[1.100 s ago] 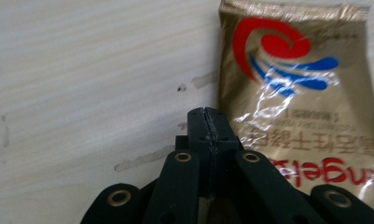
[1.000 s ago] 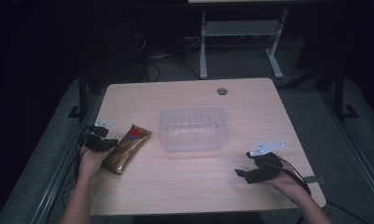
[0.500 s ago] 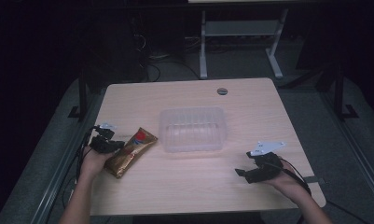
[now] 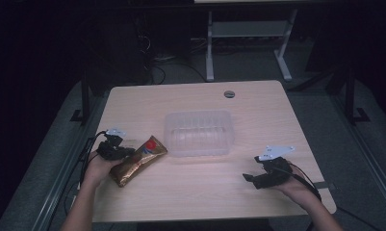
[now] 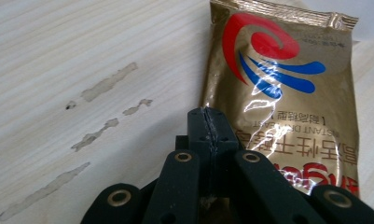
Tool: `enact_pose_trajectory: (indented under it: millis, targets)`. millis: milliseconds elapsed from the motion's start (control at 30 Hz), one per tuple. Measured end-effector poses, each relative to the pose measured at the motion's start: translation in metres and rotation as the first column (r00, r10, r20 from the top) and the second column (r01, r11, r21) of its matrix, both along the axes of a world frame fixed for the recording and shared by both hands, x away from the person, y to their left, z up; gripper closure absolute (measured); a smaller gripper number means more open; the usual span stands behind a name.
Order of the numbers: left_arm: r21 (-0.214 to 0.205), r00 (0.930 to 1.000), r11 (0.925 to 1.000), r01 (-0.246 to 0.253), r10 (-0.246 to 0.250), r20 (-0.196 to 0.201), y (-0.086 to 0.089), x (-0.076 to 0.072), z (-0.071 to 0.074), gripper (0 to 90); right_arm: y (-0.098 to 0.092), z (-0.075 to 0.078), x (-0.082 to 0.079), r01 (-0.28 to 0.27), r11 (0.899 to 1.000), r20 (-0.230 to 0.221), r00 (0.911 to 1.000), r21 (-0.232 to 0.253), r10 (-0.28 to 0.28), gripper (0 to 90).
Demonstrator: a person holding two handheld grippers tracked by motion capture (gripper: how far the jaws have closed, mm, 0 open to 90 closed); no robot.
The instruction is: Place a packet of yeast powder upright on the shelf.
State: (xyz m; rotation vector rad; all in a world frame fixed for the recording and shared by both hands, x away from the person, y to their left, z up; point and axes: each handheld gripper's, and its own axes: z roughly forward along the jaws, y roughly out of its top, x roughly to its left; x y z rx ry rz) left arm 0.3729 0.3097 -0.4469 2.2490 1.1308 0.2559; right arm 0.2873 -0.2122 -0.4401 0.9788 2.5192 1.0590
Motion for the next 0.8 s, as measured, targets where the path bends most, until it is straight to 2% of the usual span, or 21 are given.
enact_pose_trajectory:
  millis: [133,233,300,333,400,533,633,700,800]
  targets:
    - [-0.017,0.9995,0.9994,0.030,-0.030,-0.008,-0.004,-0.001,-0.001,89.5,0.000,0.000,0.000,-0.002,1.000,-0.001,1.0000,-0.002,0.002,20.1]
    - [-0.018,0.9971,0.9971,0.074,-0.075,-0.015,-0.011,-0.003,-0.001,89.5,0.000,0.000,0.000,-0.001,1.000,-0.001,1.0000,-0.002,0.001,20.1]
    - [-0.031,0.9960,0.9957,0.087,-0.088,-0.020,-0.016,-0.004,-0.001,89.5,0.001,0.000,0.000,0.000,1.000,-0.001,1.0000,-0.002,0.000,20.1]
    - [-0.022,0.9937,0.9939,0.108,-0.109,-0.026,-0.018,-0.005,-0.001,89.5,0.000,0.000,0.000,0.000,1.000,-0.001,1.0000,-0.001,0.000,20.1]
    - [-0.029,0.9934,0.9934,0.111,-0.111,-0.027,-0.020,-0.006,-0.001,89.5,0.000,0.000,0.000,0.001,1.000,0.000,1.0000,0.000,-0.001,20.1]
    - [-0.026,0.9878,0.9886,0.149,-0.150,-0.044,-0.027,-0.013,0.000,89.5,0.000,0.000,0.000,0.004,1.000,0.002,1.0000,0.003,-0.004,20.1]
    - [-0.021,0.9806,0.9826,0.185,-0.186,-0.063,-0.032,-0.017,0.001,89.5,0.000,0.001,-0.001,0.002,1.000,0.004,1.0000,0.003,-0.003,20.1]
    - [-0.008,0.9789,0.9808,0.195,-0.195,-0.060,-0.035,-0.019,0.003,89.5,0.000,0.001,-0.001,0.002,1.000,0.003,1.0000,0.002,-0.002,20.1]
    - [-0.012,0.9808,0.9820,0.188,-0.189,-0.048,-0.036,-0.021,0.006,89.5,0.000,0.001,-0.001,0.001,1.000,0.003,1.0000,0.000,-0.001,20.1]
